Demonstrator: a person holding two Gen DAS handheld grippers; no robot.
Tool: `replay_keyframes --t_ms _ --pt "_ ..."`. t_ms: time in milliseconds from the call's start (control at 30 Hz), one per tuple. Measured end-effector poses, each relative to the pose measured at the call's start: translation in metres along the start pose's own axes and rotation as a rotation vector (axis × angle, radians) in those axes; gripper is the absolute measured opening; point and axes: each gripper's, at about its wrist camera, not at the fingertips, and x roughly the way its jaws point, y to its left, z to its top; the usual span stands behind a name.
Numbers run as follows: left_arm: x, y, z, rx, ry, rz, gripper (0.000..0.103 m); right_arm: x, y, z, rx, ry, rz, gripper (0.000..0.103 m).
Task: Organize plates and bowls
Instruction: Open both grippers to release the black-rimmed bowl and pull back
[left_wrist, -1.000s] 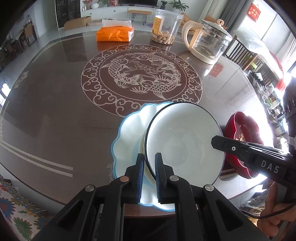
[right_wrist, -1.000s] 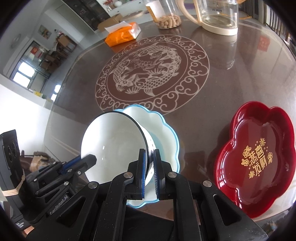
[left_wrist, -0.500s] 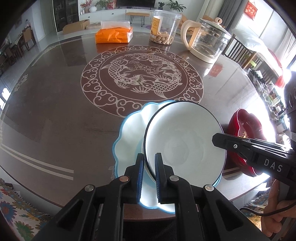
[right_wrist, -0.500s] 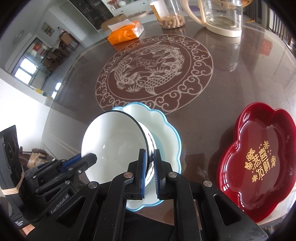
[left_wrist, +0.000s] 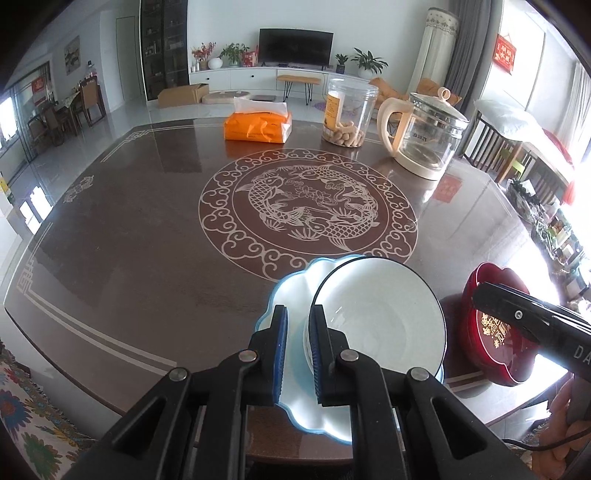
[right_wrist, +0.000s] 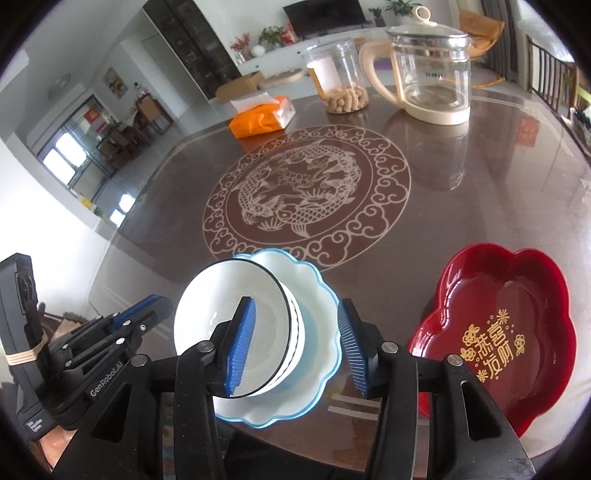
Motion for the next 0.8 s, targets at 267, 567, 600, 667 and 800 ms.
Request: replay_keyframes --t_ms 267,567,600,667,800 --pt "-0.014 -0.02 -0.021 0.015 -0.04 0.012 0.029 -0.039 -0.005 -0.048 -0.009 -0.125 -0.081 0.058" --pt "-0.039 -0.039 -0.034 0.031 -0.156 0.084 0.079 -0.06 -0.013 -0.078 -0.029 -0.211 -0.166 0.059" --pt "-0.041 -0.039 -0.035 0.03 -0.162 0.086 0.079 -0.062 -0.014 -0.079 -0.024 -0.221 -0.176 0.063" --pt "-0.046 -0.041 -0.036 0.026 -0.175 0.092 0.081 -0.065 -0.017 -0.081 -0.02 -0.236 -0.194 0.063" --pt "-0.053 -0.046 -0.037 0.036 -0.193 0.106 0.081 -0.068 -0.021 -0.084 -0.013 -0.242 -0.211 0.064"
